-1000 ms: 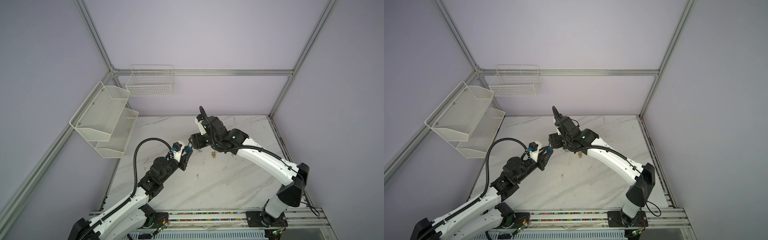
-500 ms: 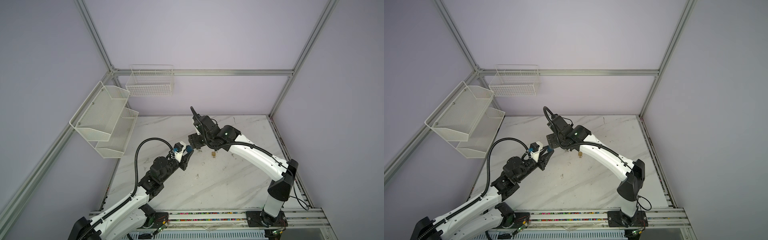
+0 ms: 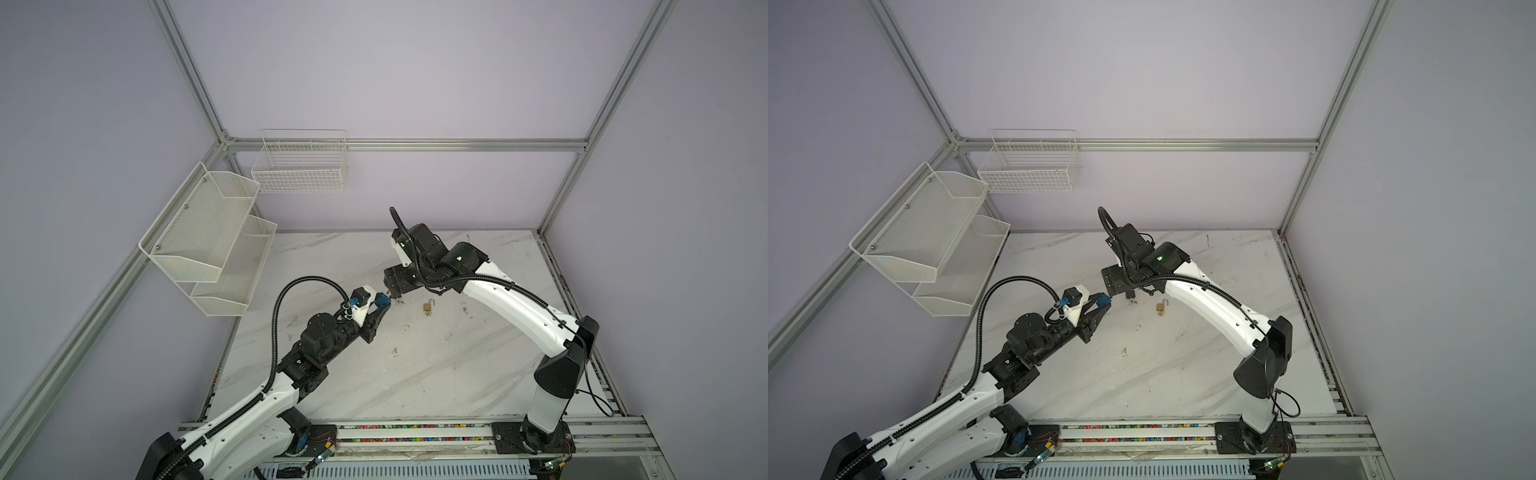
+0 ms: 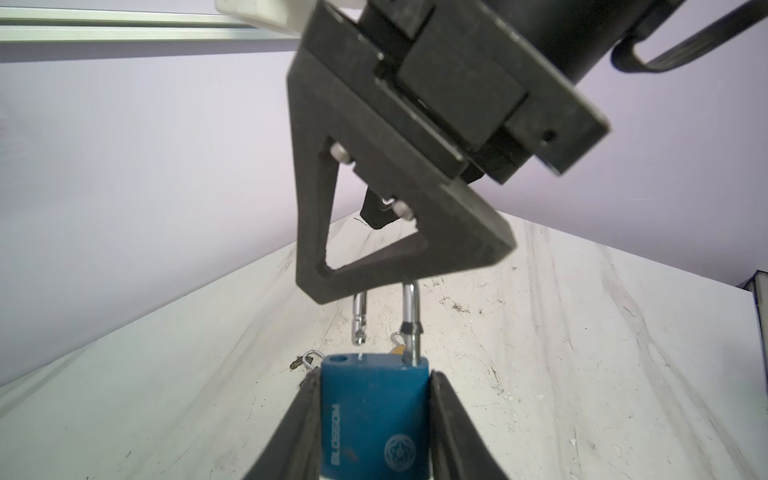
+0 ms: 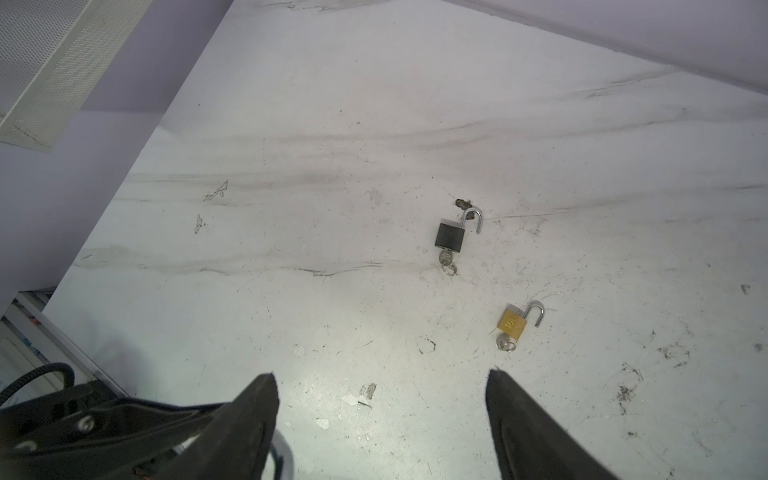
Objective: Unlock with the key
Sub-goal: 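Open the right gripper off the key and draw it back while left holds padlock, then lower the opened blue padlock to the table with the left gripper while right withdraws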
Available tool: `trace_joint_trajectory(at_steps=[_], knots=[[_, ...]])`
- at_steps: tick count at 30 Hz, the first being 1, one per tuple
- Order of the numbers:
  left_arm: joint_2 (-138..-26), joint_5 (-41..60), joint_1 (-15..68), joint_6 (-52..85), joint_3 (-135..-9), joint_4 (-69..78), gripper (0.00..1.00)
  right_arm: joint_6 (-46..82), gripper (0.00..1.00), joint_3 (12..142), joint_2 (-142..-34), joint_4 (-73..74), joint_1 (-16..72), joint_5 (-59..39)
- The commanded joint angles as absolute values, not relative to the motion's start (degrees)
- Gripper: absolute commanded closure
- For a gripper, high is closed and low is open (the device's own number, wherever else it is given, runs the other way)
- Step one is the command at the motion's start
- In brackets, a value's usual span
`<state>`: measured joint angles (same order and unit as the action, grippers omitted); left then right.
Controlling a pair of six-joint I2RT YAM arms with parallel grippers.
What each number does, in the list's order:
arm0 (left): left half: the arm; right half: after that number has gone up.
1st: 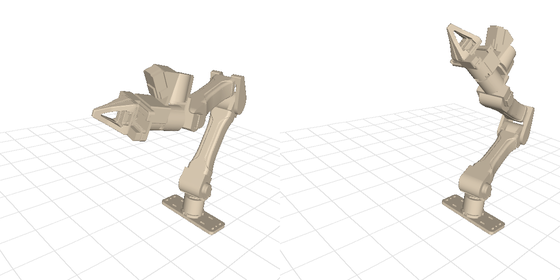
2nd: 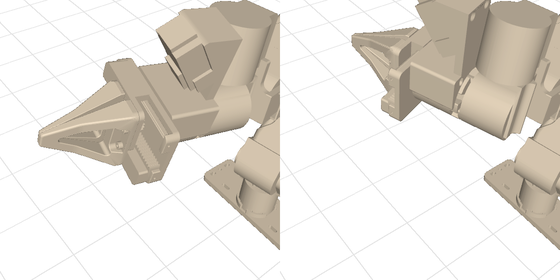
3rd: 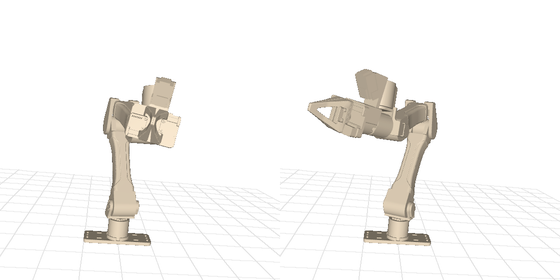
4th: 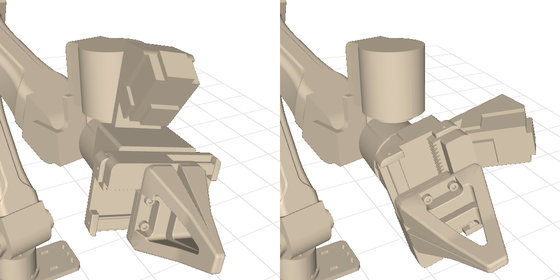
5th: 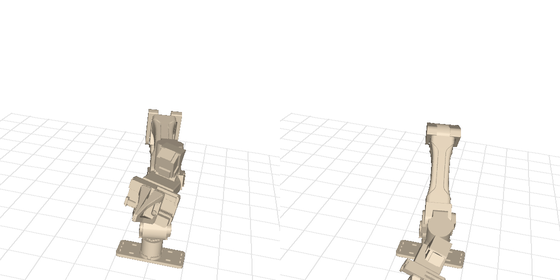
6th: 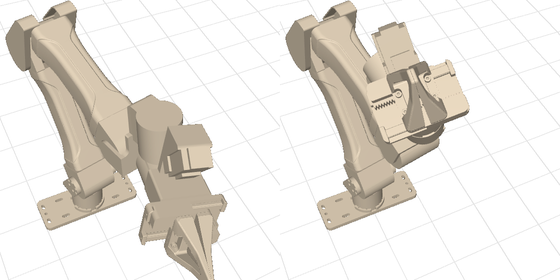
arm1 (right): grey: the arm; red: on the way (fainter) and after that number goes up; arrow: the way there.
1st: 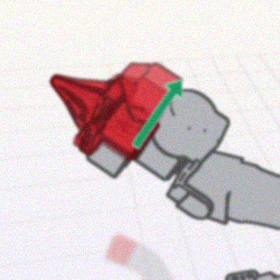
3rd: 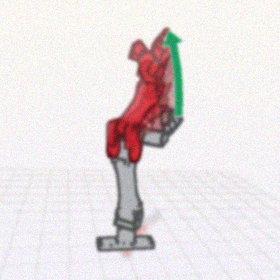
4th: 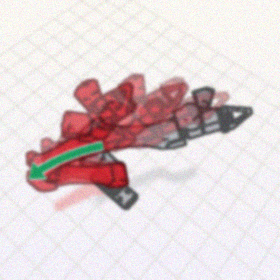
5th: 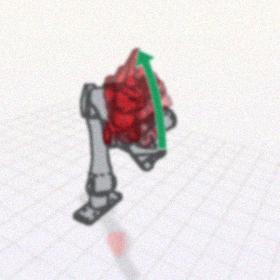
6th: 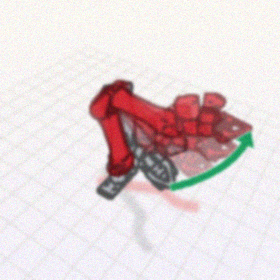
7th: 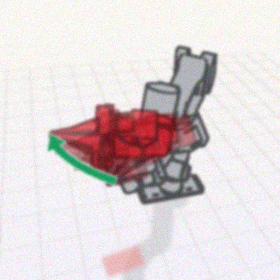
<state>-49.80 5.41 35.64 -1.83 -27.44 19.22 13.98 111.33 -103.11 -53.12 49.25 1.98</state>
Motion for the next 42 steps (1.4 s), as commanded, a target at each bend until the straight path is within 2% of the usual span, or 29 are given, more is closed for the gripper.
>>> trace_joint_trajectory(at_steps=[1, 14, 33, 36, 38, 42], knots=[[-48.80, 5.51, 35.42, -4.08, -26.48, 25.30, 1.00, 10.87, 0.19, 112.69, -103.14, -57.04, 48.35, -0.26], [-49.24, 4.78, 35.42, -5.65, -26.28, 26.72, 1.00, 8.84, 0.18, 116.81, -105.14, -60.62, 46.41, -2.86], [-49.85, 0.15, 35.42, -3.59, -25.05, 30.16, 1.00, 8.51, 0.18, 110.93, -99.83, -58.79, 46.23, -6.98], [-49.93, -1.24, 35.42, -2.49, -25.14, 28.77, 1.00, 9.84, 0.15, 110.21, -98.75, -58.35, 44.96, -0.59], [-50.48, -5.70, 35.42, 0.75, -26.02, 25.78, 1.00, 11.56, 0.14, 108.19, -97.15, -55.67, 43.08, 2.95], [-53.06, -11.77, 35.46, 12.59, -33.69, 6.10, 1.00, 14.94, 0.05, 97.90, -91.81, -47.02, 40.38, 17.85]])
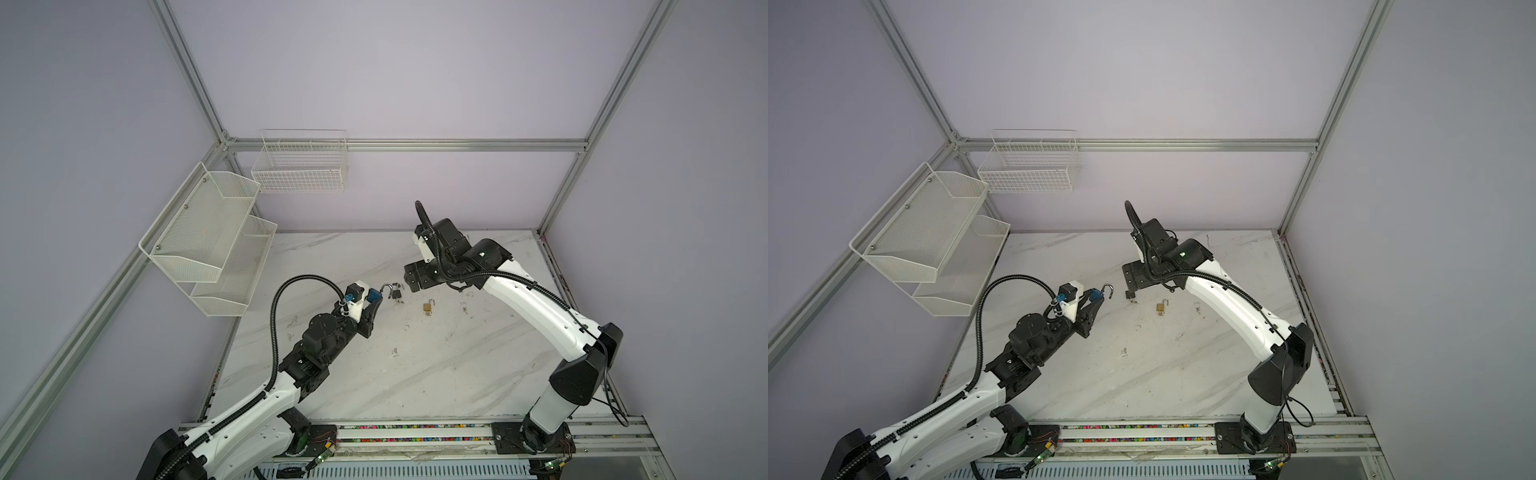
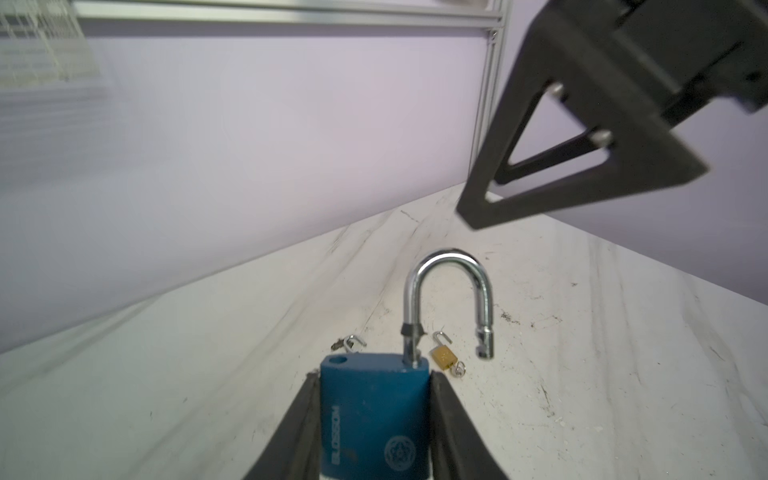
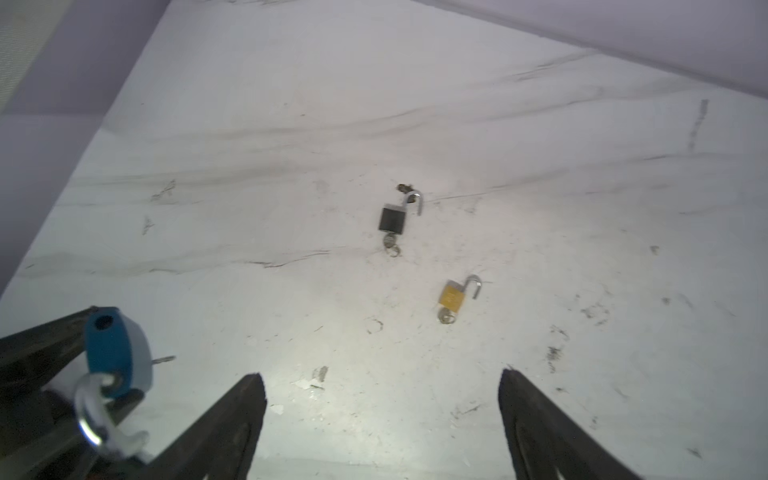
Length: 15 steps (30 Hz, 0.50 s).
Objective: Unlock with the key
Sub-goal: 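Lower the opened blue padlock to the table with the left gripper while right withdraws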
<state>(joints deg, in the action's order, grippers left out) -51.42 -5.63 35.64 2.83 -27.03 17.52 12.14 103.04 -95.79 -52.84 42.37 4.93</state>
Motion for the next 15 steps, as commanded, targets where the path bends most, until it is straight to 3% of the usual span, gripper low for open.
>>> trace_joint_trajectory(at_steps=[1, 6, 10, 15], knots=[[-54.30, -12.35, 35.51, 15.94, -35.20, 2.76, 1.00, 15.34, 0.03, 94.77, -90.25, -44.18, 39.42, 19.63], [-65.21, -13.14, 35.85, 31.16, -41.94, -9.29, 1.00, 19.15, 0.03, 76.08, -82.90, -24.78, 33.48, 20.91], [-75.32, -10.59, 36.21, 37.05, -46.56, -12.48, 1.00, 20.37, 0.03, 68.39, -81.54, -18.60, 29.83, 20.55], [-85.84, -15.40, 37.53, 39.80, -51.47, -18.68, 1.00, 20.24, 0.03, 61.07, -79.02, -12.57, 25.76, 20.09]])
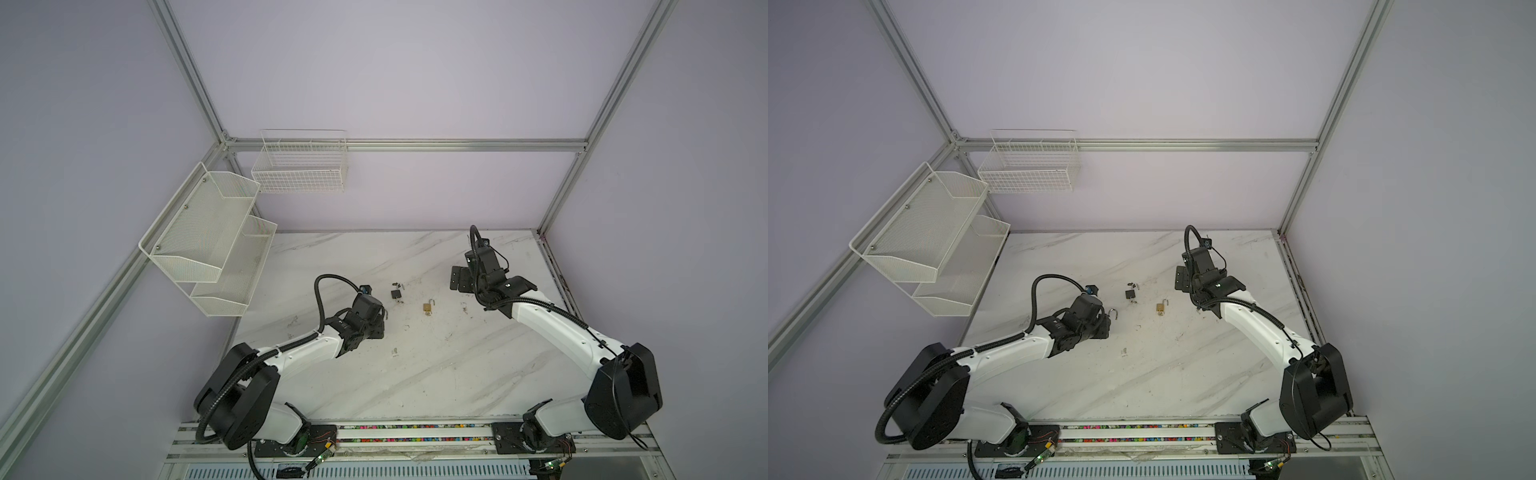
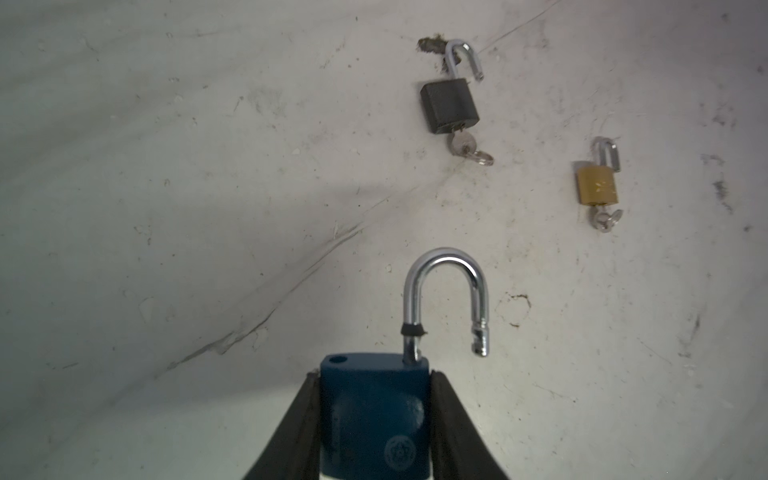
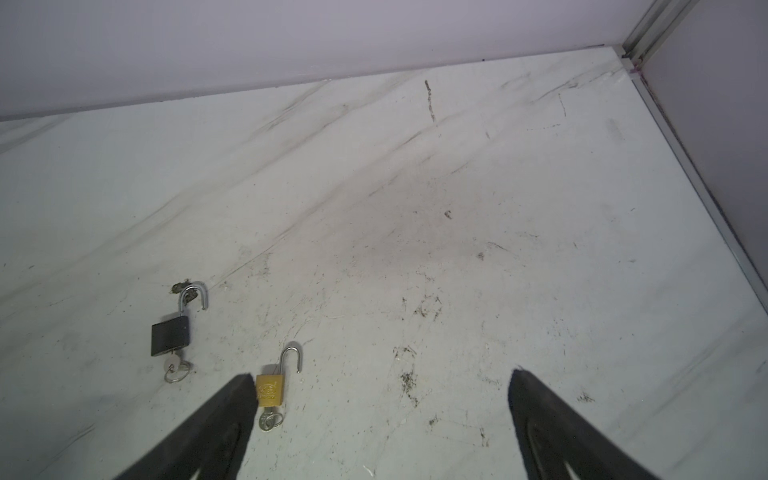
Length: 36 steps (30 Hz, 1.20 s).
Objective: Unlock with the key
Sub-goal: 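Lower the opened blue padlock to the table with the left gripper while right withdraws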
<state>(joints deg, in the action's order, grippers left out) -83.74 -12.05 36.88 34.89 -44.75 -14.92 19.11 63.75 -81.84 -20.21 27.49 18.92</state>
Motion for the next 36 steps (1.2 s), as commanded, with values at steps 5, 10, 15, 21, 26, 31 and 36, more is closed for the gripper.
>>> trace_joint_trajectory(at_steps=[5, 10, 15, 21, 26, 31, 36], knots=[[-92.04, -16.45, 37.63, 41.83, -53.83, -22.61, 1.00, 19.66, 0.03, 58.06, -77.08, -9.87, 22.65, 19.40], [-93.58, -17.89, 37.62, 42.76, -54.67, -24.96, 0.83, 19.62, 0.03, 56.45, -77.96, -7.93, 21.04, 19.25], [-89.02, -17.91, 36.43, 41.74, -55.77, -27.12, 0.24, 18.81, 0.03, 52.96, -77.61, -1.42, 18.05, 24.29], [-76.63, -36.67, 29.48, 34.22, -55.62, -29.33, 0.00, 16.40, 0.03, 42.54, -78.35, 19.66, 8.80, 29.91], [-70.42, -44.96, 15.15, 21.20, -41.99, -9.16, 0.00, 11.48, 0.03, 35.93, -86.42, 40.08, 5.09, 26.45], [-70.86, -37.90, 7.79, 7.33, -23.60, 28.26, 0.00, 4.02, 0.03, 32.51, -95.54, 58.68, 4.66, 17.58], [-80.30, -28.00, 6.95, -2.96, -16.15, 58.73, 0.00, -1.77, 0.03, 24.76, -99.71, 78.41, 4.31, 8.08]])
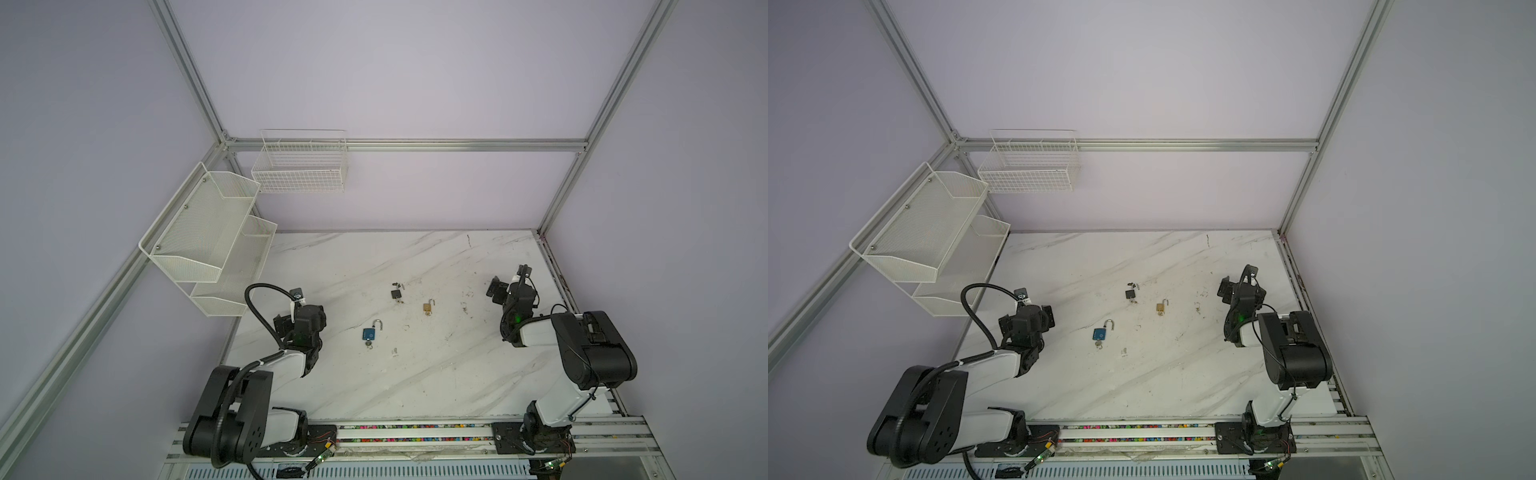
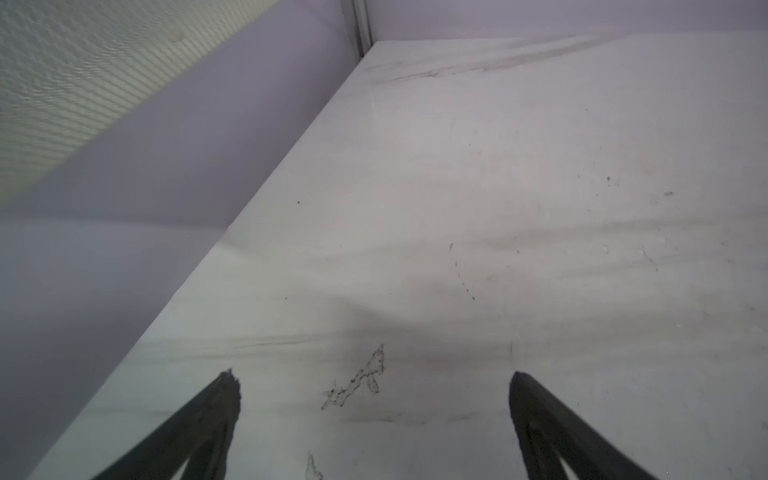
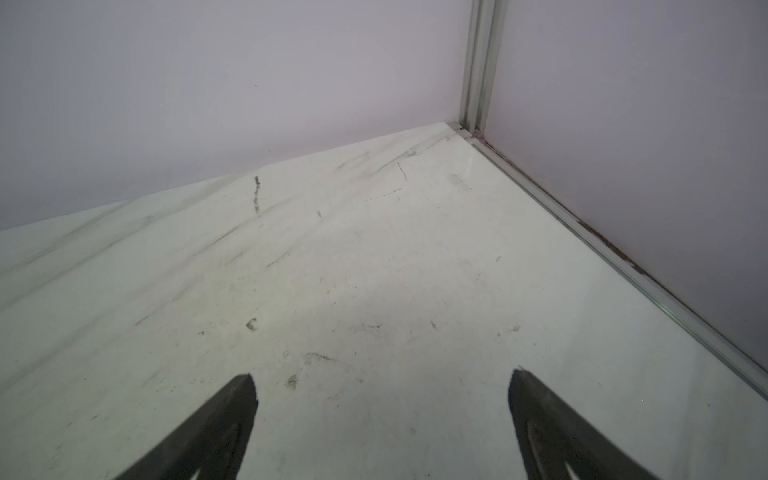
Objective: Unlock with the key
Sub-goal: 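Lower the opened blue padlock to the table with the left gripper while right withdraws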
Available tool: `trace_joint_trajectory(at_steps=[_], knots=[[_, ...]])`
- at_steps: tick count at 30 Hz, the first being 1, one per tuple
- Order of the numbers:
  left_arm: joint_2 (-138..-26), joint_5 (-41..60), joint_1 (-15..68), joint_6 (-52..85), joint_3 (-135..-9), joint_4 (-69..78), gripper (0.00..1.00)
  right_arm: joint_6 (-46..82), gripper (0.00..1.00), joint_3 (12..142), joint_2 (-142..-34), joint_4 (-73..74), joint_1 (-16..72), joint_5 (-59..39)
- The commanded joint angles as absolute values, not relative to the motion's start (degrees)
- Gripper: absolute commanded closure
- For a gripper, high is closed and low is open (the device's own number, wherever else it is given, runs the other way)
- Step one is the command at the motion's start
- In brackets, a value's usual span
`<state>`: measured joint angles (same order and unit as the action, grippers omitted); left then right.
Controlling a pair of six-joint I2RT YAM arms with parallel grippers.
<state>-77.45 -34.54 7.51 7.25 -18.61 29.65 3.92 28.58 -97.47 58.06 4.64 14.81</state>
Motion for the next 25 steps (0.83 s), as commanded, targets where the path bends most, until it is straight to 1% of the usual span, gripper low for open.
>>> trace_joint_trajectory(at_steps=[1, 2, 3, 4, 5, 6, 7, 8, 9, 10, 12, 18, 21, 25], knots=[[-82.76, -25.34, 6.36, -2.25, -16.18, 59.73, 0.00, -2.20, 0.03, 23.17, -102.61, 85.45, 4.21, 6.83], [-84.45, -22.60, 5.94, -2.01, -16.65, 59.95, 0.00, -2.08, 0.03, 23.28, -102.92, 85.24, 4.23, 6.72], [-86.86, -20.86, 5.76, -2.36, -17.22, 60.53, 0.00, -1.19, 0.03, 25.83, -101.25, 76.48, 4.22, 7.99], [-89.36, -19.54, 5.37, -2.99, -17.06, 63.60, 0.00, -1.60, 0.02, 27.55, -101.61, 74.31, 4.26, 9.88], [-91.87, -18.35, 4.27, -2.85, -16.84, 66.99, 0.00, -2.34, 0.03, 26.53, -102.34, 78.31, 5.07, 10.77], [-92.01, -19.32, 3.92, -2.37, -17.96, 65.38, 0.00, -2.32, 0.03, 26.65, -101.92, 76.83, 5.15, 10.93], [-90.27, -18.85, 3.56, -0.66, -20.03, 58.12, 0.00, -2.16, 0.02, 26.83, -101.32, 75.47, 5.19, 10.97], [-89.21, -17.57, 2.21, 1.34, -22.85, 50.87, 0.00, -2.31, 0.03, 26.46, -101.91, 77.37, 5.16, 10.63], [-89.20, -15.90, 0.82, 2.41, -23.19, 49.61, 0.00, -2.40, 0.02, 26.41, -102.17, 77.95, 5.19, 10.63], [-89.49, -15.31, 0.48, 2.28, -22.15, 52.11, 0.00, -2.26, 0.02, 26.62, -101.71, 76.25, 5.19, 10.71], [-90.37, -15.10, 0.44, 1.24, -21.17, 56.01, 0.00, -2.35, 0.02, 26.40, -102.12, 77.80, 5.19, 10.73], [-90.00, -15.18, 0.43, 1.45, -21.56, 54.66, 0.00, -2.33, 0.02, 26.81, -101.82, 76.17, 5.19, 10.77], [-90.00, -15.12, 0.44, 1.41, -21.55, 54.57, 0.00, -2.75, 0.03, 27.79, -102.35, 74.95, 5.18, 8.67], [-89.99, -15.09, 0.50, 1.40, -21.54, 54.58, 0.00, -2.86, 0.03, 26.96, -102.02, 76.57, 5.19, 8.55]])
